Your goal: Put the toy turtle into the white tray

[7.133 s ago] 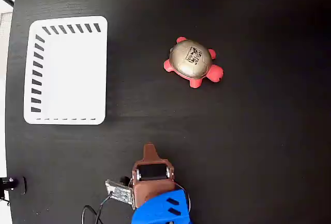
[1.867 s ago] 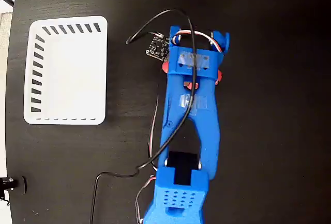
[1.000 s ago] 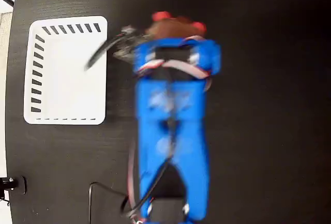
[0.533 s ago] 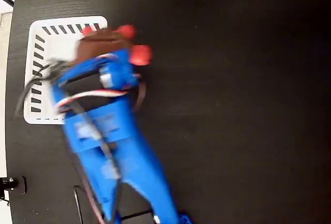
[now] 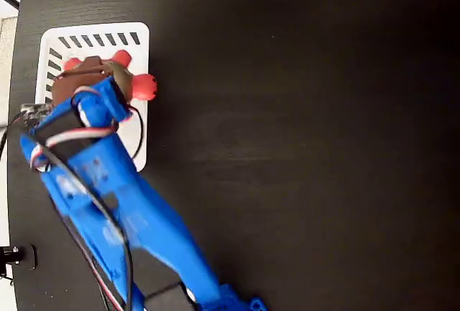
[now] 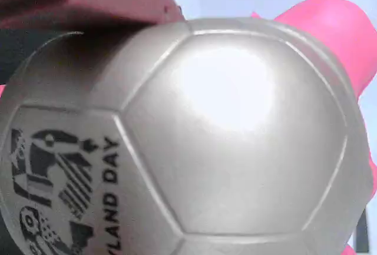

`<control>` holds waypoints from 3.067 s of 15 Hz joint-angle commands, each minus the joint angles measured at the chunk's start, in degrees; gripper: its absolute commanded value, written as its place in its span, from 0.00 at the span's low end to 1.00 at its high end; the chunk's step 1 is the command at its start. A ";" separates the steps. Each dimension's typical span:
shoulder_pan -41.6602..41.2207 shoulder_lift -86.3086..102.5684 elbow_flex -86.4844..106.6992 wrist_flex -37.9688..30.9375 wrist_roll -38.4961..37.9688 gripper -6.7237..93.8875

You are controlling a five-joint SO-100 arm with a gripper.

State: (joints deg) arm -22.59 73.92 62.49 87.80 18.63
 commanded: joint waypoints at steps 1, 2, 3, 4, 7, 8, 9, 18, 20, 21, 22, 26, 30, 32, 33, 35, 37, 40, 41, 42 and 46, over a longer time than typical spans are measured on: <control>-2.02 0.62 -4.66 -0.79 1.32 0.07; -2.64 -0.35 -5.62 -0.35 1.49 0.07; -3.43 -1.14 -6.42 -0.18 1.49 0.07; -4.31 -1.49 -6.77 -0.44 1.76 0.07; -6.77 -3.52 -8.79 -0.35 2.37 0.07; -7.21 -4.22 -9.23 -0.35 2.37 0.07; -7.56 -4.66 -9.23 -0.62 2.37 0.08; -7.82 -4.92 -5.36 -2.20 2.81 0.63; -7.73 -4.75 -5.01 -2.29 2.81 0.63; -7.65 -4.66 -5.01 -2.11 2.72 0.63; -7.47 -4.57 -5.01 -1.85 2.64 0.63; -4.75 0.62 -5.01 -1.41 0.88 0.53; 2.02 14.41 2.37 -5.01 -2.37 0.07; 6.86 24.79 11.51 -10.55 -6.59 0.07; 9.76 31.55 17.58 -14.33 -7.91 0.07; 14.77 41.84 28.74 -19.86 -10.99 0.07; 18.90 53.09 44.82 -27.25 -15.56 0.07; 22.32 69.70 71.10 -37.79 -20.13 0.07; 22.85 75.50 78.75 -39.81 -21.09 0.07; 23.29 80.16 84.55 -40.34 -21.45 0.07; 21.09 95.98 97.29 -35.68 -21.71 0.07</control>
State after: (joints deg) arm -0.09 162.60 158.03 50.36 -2.90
